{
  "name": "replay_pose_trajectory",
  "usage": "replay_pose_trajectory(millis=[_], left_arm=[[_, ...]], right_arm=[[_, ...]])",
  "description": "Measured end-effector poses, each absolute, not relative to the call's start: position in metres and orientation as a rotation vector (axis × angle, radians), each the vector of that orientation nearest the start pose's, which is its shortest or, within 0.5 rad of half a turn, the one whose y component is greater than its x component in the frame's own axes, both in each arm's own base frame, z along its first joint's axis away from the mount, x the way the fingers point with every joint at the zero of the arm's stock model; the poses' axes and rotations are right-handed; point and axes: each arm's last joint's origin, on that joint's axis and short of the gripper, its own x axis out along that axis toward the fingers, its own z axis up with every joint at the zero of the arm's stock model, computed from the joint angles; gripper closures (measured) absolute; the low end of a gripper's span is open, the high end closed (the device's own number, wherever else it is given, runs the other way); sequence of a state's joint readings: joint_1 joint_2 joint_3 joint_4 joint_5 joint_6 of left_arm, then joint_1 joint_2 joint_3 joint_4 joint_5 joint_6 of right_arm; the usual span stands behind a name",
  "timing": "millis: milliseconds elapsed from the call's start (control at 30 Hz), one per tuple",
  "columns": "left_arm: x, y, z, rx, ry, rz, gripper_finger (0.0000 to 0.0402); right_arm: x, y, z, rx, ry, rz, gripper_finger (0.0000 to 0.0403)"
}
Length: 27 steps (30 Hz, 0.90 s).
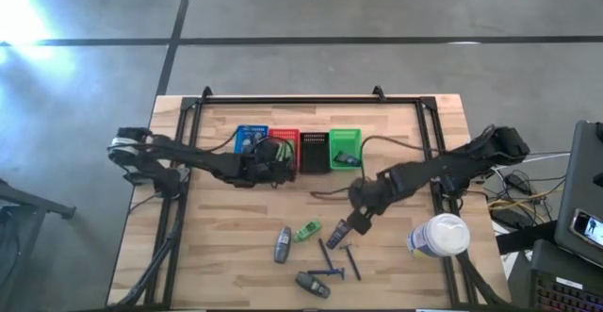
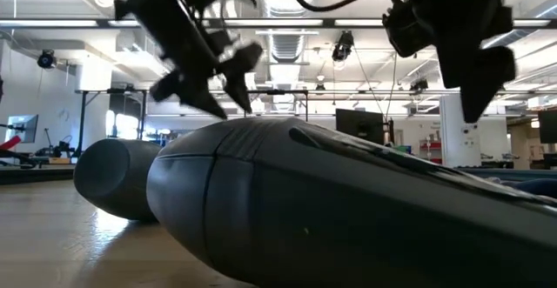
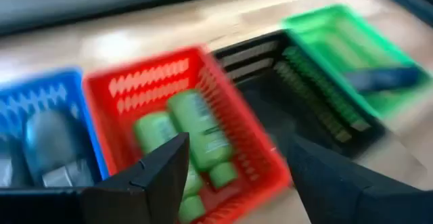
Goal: Pick & Place Travel size toiletries
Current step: Put the right razor into the black basket
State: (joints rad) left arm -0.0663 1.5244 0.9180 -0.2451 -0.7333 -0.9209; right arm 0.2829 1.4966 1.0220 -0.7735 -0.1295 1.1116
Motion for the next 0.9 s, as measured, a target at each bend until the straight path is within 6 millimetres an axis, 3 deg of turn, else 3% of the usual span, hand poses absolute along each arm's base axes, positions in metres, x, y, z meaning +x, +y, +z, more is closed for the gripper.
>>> replay_pose_trajectory(millis=[200,367,733,900], left_arm=[[0.280,-0.029,0.245,-0.197,0.498,0.695,0.0154],[0.254,-0.045,0.263,-0.132,0.486,0.590,0.0154],[0.216,-0.040,0.289,-0.143,0.383,0.540,0.0156],[0.210,-0.039,0.295,-0.134,0.365,0.532,0.0156]], right_arm=[[0.286,0.118,0.199,0.903,1.371,-0.459,0.0045],[0.306,0.147,0.188,0.927,1.401,-0.509,0.0046],[0.328,0.192,0.146,0.898,1.499,-0.662,0.0098],[0.331,0.198,0.135,0.855,1.532,-0.693,0.0149]])
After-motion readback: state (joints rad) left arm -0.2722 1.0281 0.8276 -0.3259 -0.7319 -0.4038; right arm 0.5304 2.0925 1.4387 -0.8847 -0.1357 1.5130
